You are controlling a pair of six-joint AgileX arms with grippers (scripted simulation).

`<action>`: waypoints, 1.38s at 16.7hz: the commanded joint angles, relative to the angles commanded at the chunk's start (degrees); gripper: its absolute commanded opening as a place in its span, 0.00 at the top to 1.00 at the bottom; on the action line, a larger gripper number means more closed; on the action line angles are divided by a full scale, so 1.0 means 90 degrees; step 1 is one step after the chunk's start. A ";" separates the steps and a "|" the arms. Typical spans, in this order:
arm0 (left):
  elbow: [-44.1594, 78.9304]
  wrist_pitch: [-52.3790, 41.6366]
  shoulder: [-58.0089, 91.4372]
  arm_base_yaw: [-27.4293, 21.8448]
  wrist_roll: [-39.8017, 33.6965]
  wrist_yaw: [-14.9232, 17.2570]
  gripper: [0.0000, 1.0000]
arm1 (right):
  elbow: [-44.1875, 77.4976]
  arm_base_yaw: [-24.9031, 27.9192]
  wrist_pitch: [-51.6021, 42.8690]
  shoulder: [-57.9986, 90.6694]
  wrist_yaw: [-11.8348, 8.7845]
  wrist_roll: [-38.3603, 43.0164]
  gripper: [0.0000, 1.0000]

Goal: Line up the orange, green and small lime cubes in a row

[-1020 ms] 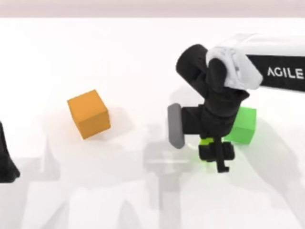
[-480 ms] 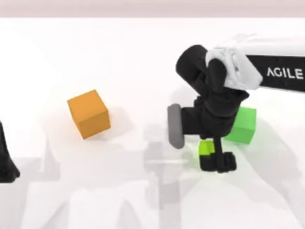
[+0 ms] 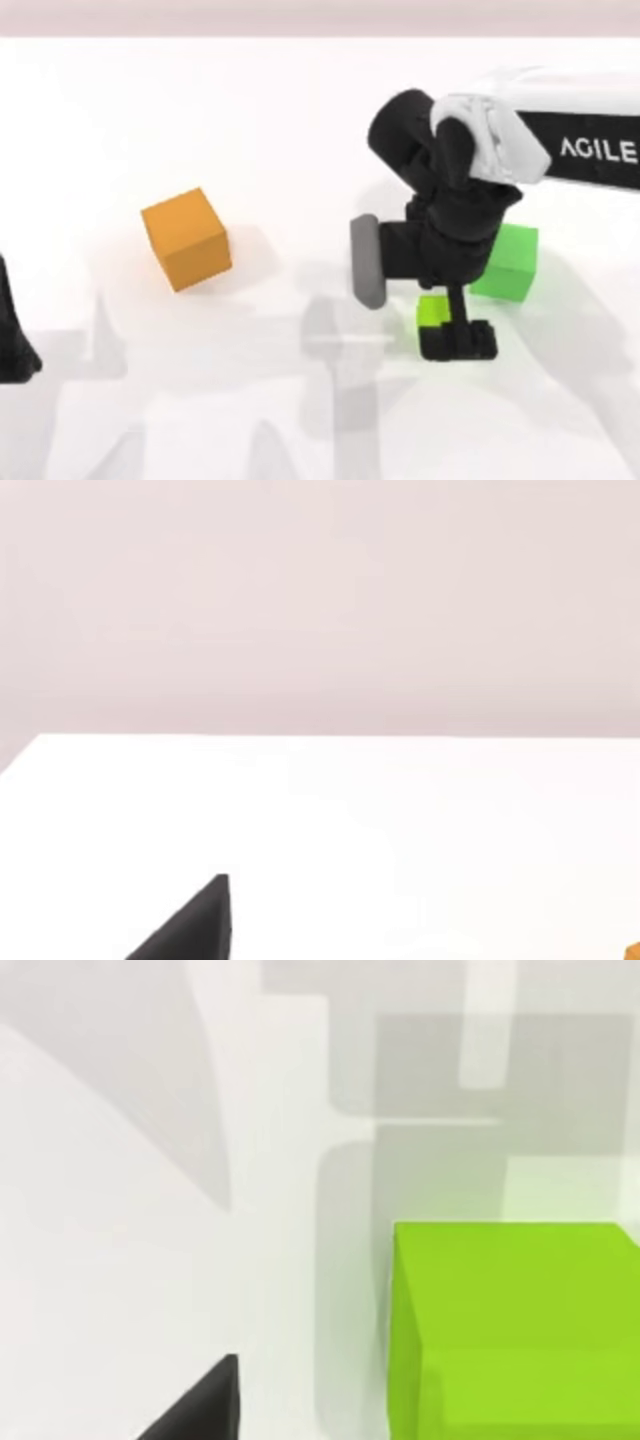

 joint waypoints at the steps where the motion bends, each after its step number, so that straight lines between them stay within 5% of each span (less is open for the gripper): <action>1: 0.0000 0.0000 0.0000 0.0000 0.0000 0.0000 0.00 | 0.0128 0.0000 -0.0157 -0.0041 0.0001 0.0000 0.00; 6: 0.0000 0.0000 0.0000 0.0000 0.0000 0.0000 0.00 | 0.0924 0.0031 -0.1364 -0.0371 -0.0006 -0.0023 0.00; 14: 0.0000 0.0000 0.0000 0.0000 0.0000 0.0000 0.00 | 0.1065 -0.0012 -0.1485 -0.0383 0.0001 0.0196 0.00; 18: 0.0000 0.0000 0.0000 0.0000 0.0000 0.0000 0.00 | 0.1257 -0.0165 -0.1539 -0.0228 0.0020 0.1377 0.00; 23: 0.0000 0.0000 0.0000 0.0000 0.0000 0.0000 0.00 | 0.1456 -0.0535 -0.1641 0.0023 0.0023 0.3938 0.00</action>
